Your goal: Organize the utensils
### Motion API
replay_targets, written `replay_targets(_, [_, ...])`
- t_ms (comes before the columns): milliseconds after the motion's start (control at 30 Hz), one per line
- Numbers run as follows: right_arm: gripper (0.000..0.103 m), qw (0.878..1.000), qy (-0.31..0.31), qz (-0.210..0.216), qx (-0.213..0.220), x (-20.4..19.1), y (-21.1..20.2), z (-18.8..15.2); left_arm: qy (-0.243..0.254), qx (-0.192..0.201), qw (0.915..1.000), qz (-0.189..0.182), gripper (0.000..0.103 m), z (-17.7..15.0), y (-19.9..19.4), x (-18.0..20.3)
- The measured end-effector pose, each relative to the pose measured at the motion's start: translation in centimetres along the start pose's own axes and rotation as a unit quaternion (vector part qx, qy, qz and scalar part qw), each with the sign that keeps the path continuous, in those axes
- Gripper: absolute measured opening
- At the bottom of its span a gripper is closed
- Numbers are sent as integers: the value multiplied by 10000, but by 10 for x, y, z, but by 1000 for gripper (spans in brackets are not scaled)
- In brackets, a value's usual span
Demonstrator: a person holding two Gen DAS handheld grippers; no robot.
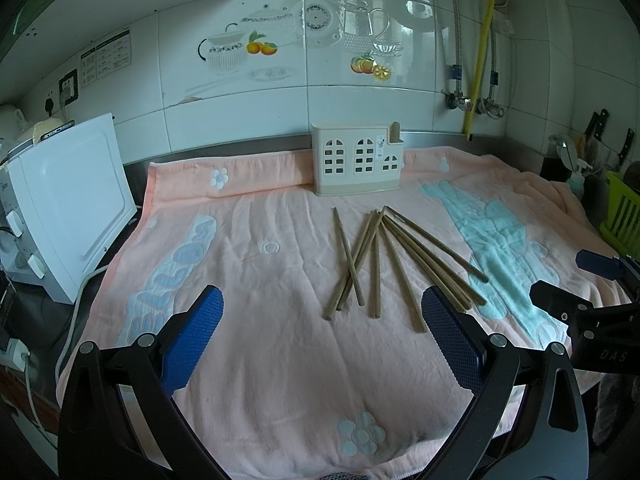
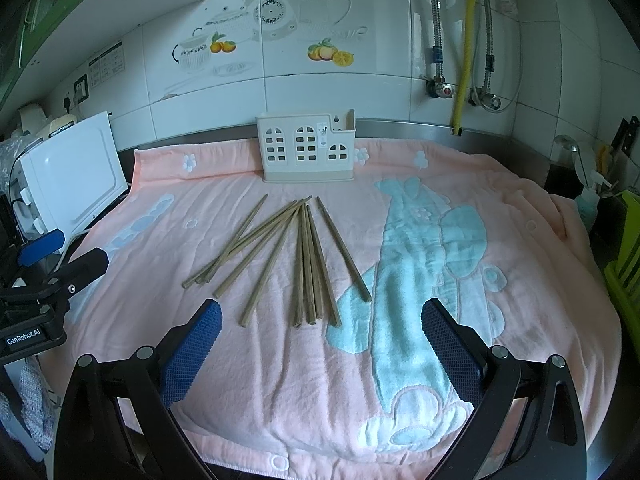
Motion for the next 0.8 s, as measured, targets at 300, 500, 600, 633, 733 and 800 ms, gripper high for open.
replay_targets(300, [97,10000,-2,2,-1,0,0,0,-3,-23,10000,-14,98,0,2,-1])
replay_targets(500, [97,10000,-21,7,-5,-2,1,0,-37,-78,10000,-39,98,0,6,-2])
replay_targets(600, [97,10000,-48,18,-12,-4,3,1,-49,-109,9999,-46,98,0,8,-2])
replay_targets(633, [97,10000,-55,25,-15,-4,4,1,-63,-129,9999,-59,98,-1,10,-2])
replay_targets(733, [97,10000,-71,31,-29,-5,7,1,-92,-181,9998,-67,98,-1,14,-3])
replay_targets(800, [97,10000,-66,35,-49,-5,9,1,-117,-227,9996,-72,98,-1,17,-3])
Point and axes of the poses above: each gripper's, at about its wrist camera, not at the fingertips, and y roughly the way its jaws point, x to its right, z to its top, the point moved 7 cm from there along y, roughly the way its jaws point, and after that the axes turned 4 degrees about -z, right-handed, at the moved point
